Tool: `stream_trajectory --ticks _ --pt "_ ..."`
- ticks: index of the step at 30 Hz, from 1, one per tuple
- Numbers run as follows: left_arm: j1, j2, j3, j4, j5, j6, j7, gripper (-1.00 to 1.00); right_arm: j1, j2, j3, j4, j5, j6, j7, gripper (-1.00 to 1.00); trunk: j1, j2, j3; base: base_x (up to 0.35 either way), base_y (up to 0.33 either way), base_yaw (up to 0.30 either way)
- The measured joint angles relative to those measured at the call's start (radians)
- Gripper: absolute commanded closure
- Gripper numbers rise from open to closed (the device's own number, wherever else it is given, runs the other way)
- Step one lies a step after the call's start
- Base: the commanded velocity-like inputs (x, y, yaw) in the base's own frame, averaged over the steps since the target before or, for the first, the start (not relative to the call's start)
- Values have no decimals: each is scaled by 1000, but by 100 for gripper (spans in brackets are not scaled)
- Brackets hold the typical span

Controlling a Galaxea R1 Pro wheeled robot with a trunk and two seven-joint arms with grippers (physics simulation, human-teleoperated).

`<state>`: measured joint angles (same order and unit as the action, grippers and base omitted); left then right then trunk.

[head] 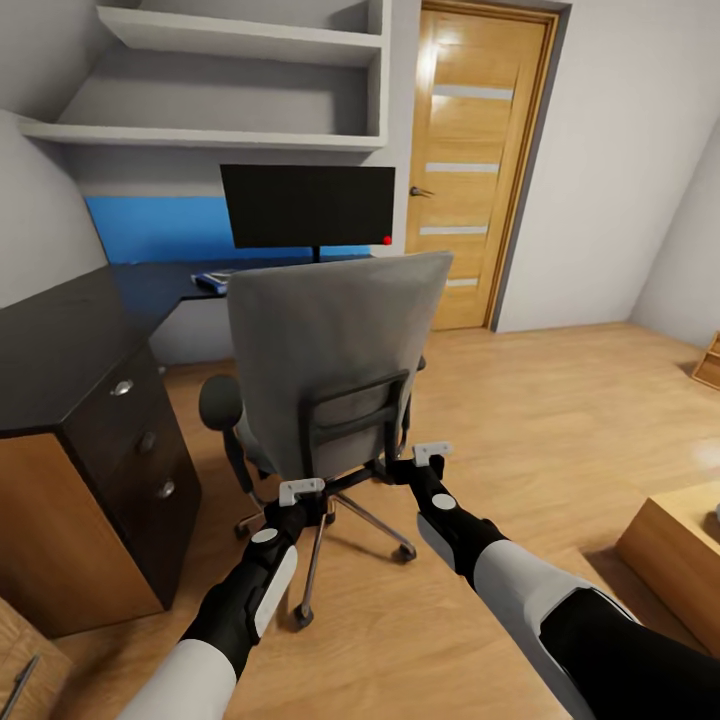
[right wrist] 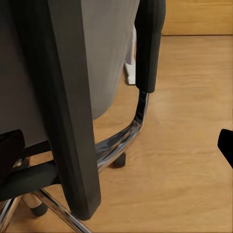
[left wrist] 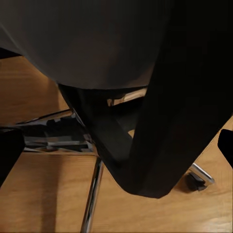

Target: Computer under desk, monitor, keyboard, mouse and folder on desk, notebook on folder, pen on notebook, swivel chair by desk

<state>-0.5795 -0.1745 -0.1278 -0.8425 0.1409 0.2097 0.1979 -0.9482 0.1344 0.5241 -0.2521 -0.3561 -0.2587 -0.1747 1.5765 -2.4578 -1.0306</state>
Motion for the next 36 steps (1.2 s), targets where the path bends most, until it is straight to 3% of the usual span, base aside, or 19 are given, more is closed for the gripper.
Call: stream_trajectory --ticks 36 --pt "0 0 2 7 -12 1 4 -100 0 0 -14 1 -5 -3 -5 -100 0 0 0 329 58 0"
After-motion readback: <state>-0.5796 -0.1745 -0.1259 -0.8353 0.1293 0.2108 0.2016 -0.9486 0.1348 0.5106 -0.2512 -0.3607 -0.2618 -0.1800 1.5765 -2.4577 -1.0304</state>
